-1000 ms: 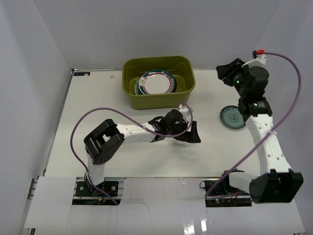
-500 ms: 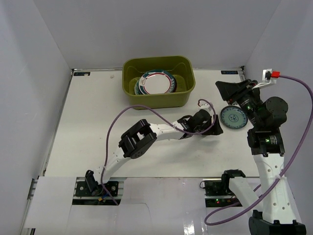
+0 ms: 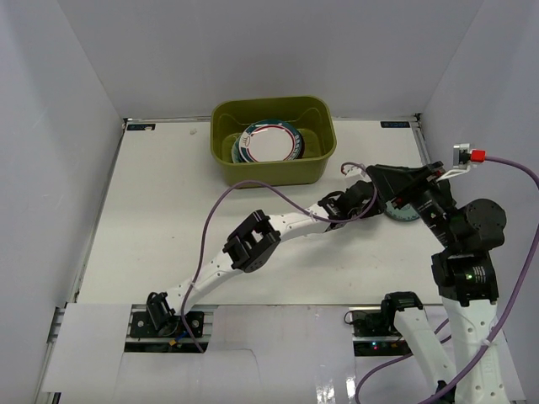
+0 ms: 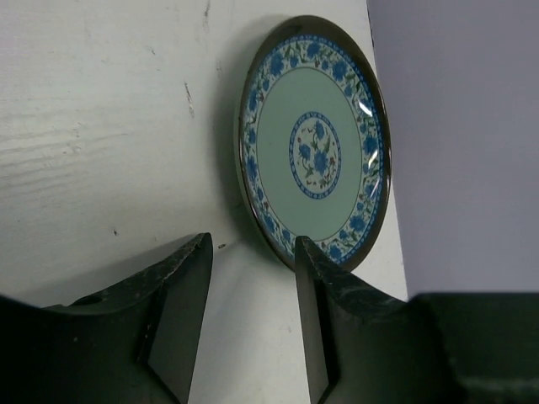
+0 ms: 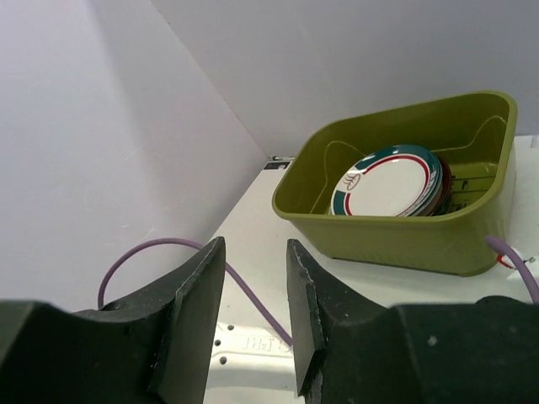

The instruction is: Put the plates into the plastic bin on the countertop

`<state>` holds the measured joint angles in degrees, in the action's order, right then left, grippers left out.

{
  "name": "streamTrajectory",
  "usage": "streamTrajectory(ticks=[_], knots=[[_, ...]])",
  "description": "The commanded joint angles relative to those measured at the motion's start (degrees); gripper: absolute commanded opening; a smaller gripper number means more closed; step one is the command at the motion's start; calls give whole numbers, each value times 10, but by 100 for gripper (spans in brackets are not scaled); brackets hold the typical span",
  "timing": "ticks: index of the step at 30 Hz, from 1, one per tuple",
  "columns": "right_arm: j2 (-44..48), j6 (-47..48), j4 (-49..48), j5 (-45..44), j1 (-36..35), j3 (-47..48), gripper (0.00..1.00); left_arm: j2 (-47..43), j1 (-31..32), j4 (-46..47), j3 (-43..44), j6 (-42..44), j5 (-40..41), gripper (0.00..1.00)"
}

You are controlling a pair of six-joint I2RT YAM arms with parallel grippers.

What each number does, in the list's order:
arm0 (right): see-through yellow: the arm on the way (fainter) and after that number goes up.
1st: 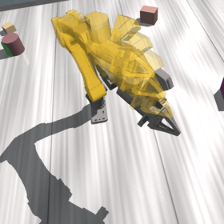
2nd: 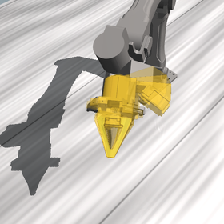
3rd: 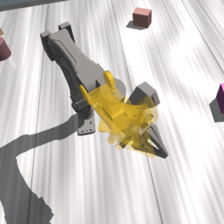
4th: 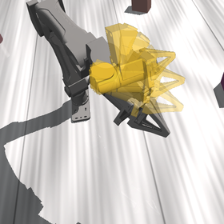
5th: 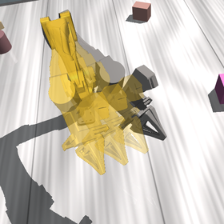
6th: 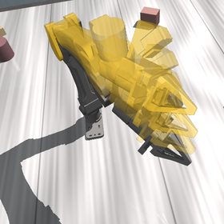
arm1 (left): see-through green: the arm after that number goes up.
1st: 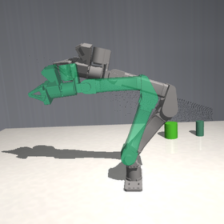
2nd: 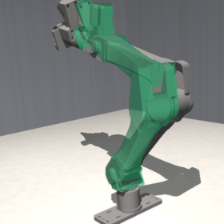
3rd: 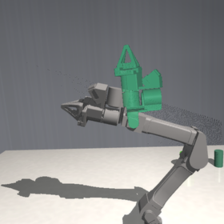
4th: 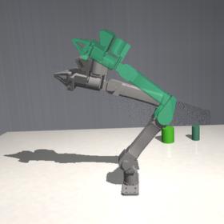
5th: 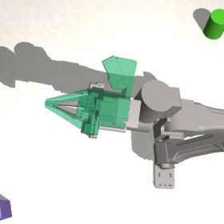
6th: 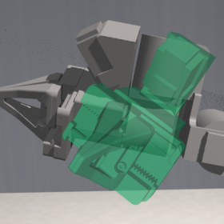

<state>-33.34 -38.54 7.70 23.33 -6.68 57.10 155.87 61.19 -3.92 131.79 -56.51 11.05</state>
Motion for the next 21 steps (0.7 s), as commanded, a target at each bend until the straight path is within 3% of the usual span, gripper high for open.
streamTrajectory(ticks=[1, 11, 15, 21], knots=[[12, 9, 19, 6, -9, -5, 41, 16, -20, -61, 10, -54, 23, 54], [5, 11, 19, 13, -26, -19, 41, 74, -28, -30, 77, -91, 0, 47], [1, 15, 19, 10, -33, -23, 41, 86, -25, -23, 73, -97, -14, 40], [-3, 16, 18, 12, -43, -31, 41, 90, -21, 1, 71, -100, -22, 38]])
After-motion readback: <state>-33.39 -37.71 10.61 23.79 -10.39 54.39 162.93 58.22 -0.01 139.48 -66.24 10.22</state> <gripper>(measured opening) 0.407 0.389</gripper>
